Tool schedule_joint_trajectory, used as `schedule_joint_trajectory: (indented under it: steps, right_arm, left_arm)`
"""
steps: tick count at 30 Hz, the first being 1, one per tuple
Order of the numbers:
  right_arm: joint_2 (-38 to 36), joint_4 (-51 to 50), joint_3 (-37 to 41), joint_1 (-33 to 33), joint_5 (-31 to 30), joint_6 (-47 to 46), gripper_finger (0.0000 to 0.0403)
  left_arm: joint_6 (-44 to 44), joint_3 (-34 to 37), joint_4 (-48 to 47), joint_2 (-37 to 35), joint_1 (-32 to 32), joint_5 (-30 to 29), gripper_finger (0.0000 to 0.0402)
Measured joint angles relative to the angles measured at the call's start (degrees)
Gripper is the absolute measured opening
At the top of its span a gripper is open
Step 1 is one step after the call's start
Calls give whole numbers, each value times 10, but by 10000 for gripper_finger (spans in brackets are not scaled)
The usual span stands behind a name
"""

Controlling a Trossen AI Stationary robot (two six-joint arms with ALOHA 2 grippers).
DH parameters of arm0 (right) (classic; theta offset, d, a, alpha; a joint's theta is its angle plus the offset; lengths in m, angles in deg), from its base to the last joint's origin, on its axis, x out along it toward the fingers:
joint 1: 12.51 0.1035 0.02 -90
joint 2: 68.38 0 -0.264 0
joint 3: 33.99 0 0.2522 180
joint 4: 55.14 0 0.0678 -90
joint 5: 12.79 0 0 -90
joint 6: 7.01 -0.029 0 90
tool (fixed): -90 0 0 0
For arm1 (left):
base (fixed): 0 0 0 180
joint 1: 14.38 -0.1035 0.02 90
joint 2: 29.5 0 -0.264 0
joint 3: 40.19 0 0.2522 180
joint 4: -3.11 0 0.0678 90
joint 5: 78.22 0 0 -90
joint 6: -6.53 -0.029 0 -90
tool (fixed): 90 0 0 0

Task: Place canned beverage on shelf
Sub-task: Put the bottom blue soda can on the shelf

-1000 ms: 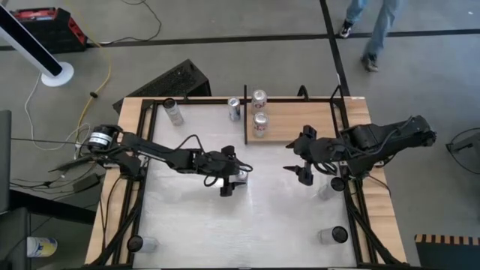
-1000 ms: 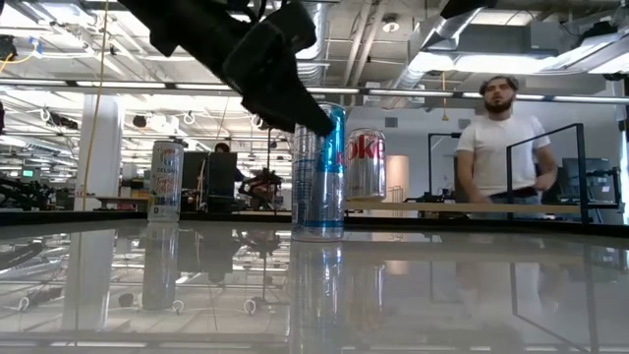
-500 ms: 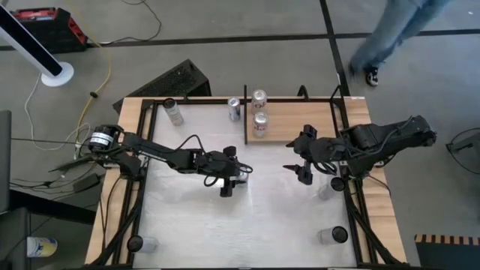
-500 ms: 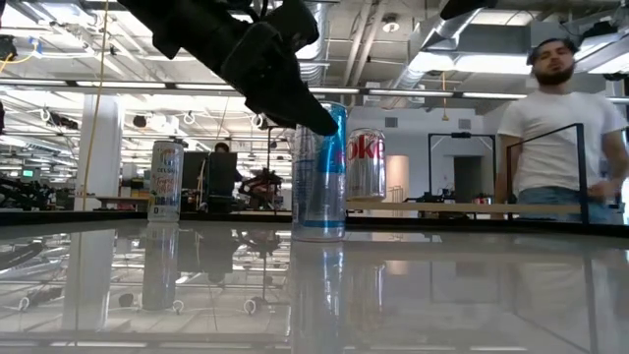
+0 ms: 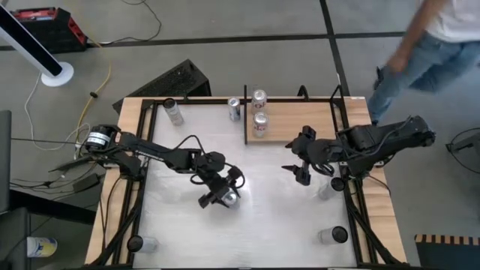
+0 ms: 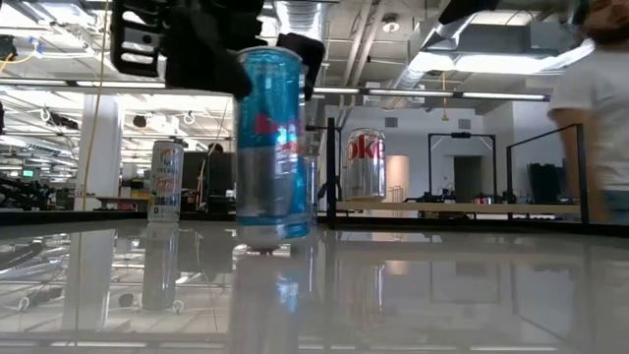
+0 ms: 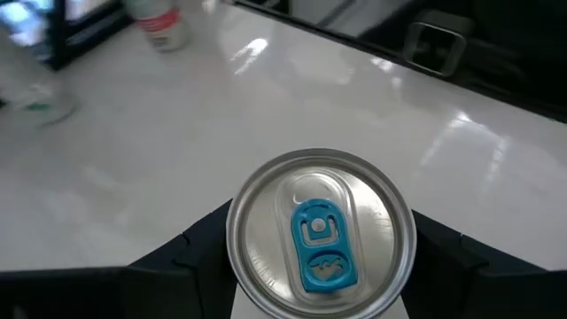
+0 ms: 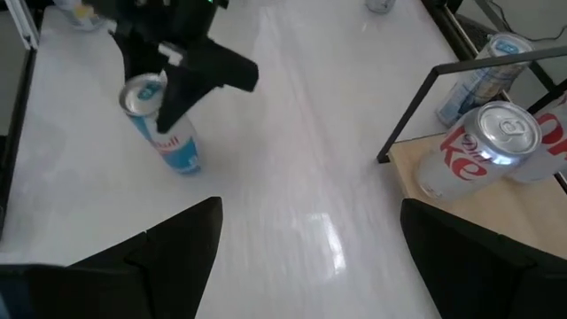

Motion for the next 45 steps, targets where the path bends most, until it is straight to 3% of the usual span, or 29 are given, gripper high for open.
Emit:
schedule_joint_trajectory:
  steps: [4, 9, 15, 19, 32, 38, 45]
  right_arm:
    - [14, 2, 0, 0, 0, 3, 369]
    - [31, -4, 0, -1, 0, 8, 369]
    - [36, -3, 0, -4, 1, 8, 369]
    - [33, -3, 0, -4, 1, 19, 369]
    - [32, -25, 0, -5, 3, 21, 369]
    - [32, -26, 0, -5, 3, 21, 369]
    - [32, -25, 0, -5, 3, 21, 369]
  left_arm:
    - [-26, 0, -15, 0, 4, 20, 217]
    - [-3, 0, -15, 0, 10, 3, 222]
    - [30, -1, -12, 0, 16, -34, 324]
    - [71, -13, -22, 0, 22, -71, 358]
    - [337, -168, -298, -4, 54, -252, 365]
    - [507, -165, -292, -3, 72, -287, 366]
    - [562, -150, -288, -1, 102, -337, 366]
